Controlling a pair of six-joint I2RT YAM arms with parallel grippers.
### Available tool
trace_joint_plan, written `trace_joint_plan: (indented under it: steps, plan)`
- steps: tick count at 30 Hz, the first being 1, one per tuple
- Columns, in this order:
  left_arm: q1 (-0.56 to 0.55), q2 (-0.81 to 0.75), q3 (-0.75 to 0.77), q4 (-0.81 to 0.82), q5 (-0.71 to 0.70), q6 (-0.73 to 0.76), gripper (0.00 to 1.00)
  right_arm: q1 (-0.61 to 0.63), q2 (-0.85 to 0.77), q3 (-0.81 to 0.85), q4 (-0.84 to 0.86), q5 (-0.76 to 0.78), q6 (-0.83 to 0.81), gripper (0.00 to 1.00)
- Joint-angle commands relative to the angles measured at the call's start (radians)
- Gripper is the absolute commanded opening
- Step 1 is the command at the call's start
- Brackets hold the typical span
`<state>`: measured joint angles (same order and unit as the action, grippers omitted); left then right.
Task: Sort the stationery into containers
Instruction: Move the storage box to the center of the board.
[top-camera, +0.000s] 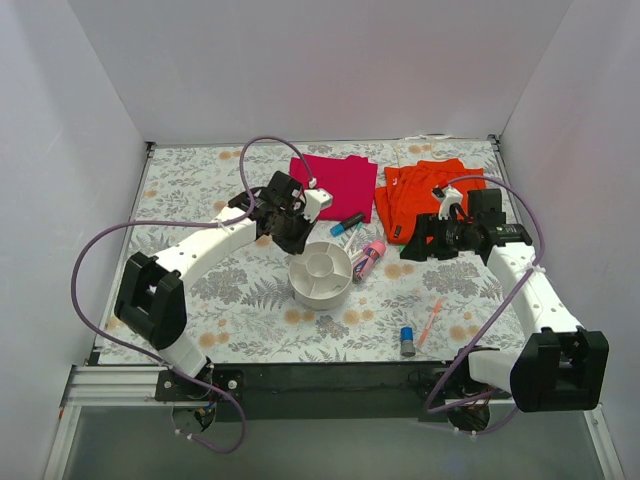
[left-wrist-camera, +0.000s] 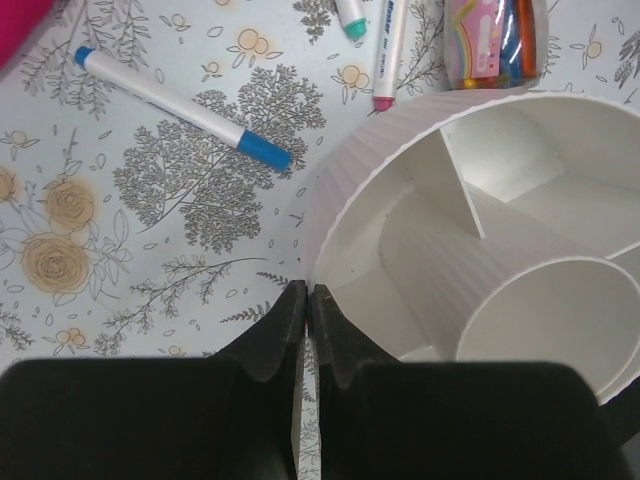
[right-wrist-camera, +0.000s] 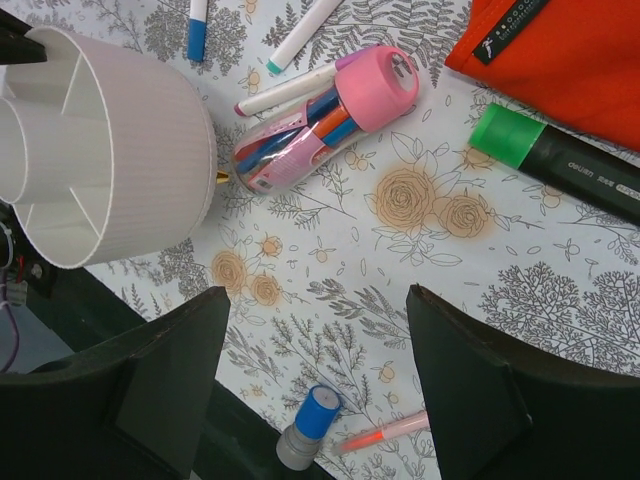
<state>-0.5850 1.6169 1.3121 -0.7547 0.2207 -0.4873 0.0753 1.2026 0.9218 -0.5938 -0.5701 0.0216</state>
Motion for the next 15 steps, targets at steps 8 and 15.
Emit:
trace_joint_plan:
  steps: [8, 15]
  plan:
    - [-0.065, -0.011, -0.005, -0.006, -0.012, 0.012, 0.00, 0.004, -0.094, -0.027, -0.006, 0.036, -0.048, 0.80]
    - [-0.076, -0.006, -0.010, -0.005, -0.034, 0.012, 0.03, 0.004, -0.110, -0.047, -0.009, 0.038, -0.051, 0.80]
